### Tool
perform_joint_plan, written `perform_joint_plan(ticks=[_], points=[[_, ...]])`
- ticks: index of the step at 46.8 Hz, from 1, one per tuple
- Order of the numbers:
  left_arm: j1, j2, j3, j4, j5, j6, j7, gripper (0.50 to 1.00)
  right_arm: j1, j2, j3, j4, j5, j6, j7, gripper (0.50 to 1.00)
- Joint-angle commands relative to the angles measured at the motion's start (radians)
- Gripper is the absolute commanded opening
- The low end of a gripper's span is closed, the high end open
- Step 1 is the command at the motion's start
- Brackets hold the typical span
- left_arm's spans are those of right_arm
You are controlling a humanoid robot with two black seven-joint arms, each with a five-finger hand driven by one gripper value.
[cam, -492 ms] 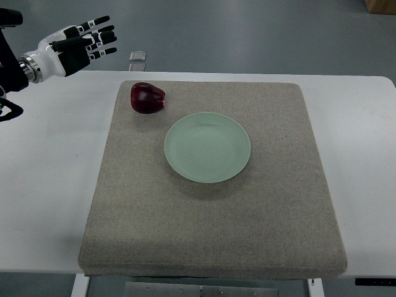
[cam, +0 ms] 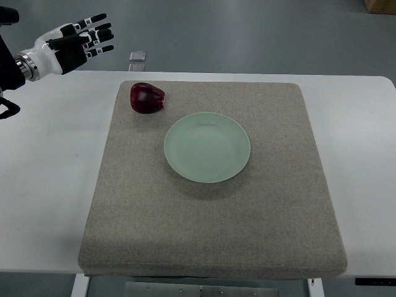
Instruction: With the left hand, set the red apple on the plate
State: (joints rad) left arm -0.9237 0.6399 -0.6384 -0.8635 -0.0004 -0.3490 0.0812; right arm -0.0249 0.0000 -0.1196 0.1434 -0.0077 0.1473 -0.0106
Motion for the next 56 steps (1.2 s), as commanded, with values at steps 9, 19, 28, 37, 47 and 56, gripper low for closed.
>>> perform_joint_plan(ticks=[9, 19, 28, 37, 47, 56], points=[[-0.043, 0.001, -0.004, -0.006, 0.33, -0.004, -0.017, 0.996, 0.0, 0.0, 0.0, 0.001, 0.0, 0.0, 0.0, 0.964], [-0.073, 0.0, -0.006, -0.017, 0.743, -0.005, -0.095, 0.996, 0.0, 0.0, 0.0, 0.001, 0.0, 0.0, 0.0, 0.964], [-0.104, -0.005, 0.002, -0.022, 1.043, -0.012, -0.095, 0.996, 0.0, 0.0, 0.0, 0.001, 0.0, 0.0, 0.0, 0.964], [-0.158, -0.028, 0.127, -0.029, 1.277, -0.013, -0.097, 0.996, 0.0, 0.0, 0.0, -0.001, 0.0, 0.0, 0.0, 0.964], [-0.242, -0.069, 0.282, -0.022, 1.306, -0.015, -0.097, 0.996, -0.001, 0.0, 0.0, 0.001, 0.0, 0.0, 0.0, 0.964], [-0.236, -0.147, 0.31, 0.021, 1.327, -0.015, -0.093, 0.996, -0.001, 0.0, 0.0, 0.001, 0.0, 0.0, 0.0, 0.964]])
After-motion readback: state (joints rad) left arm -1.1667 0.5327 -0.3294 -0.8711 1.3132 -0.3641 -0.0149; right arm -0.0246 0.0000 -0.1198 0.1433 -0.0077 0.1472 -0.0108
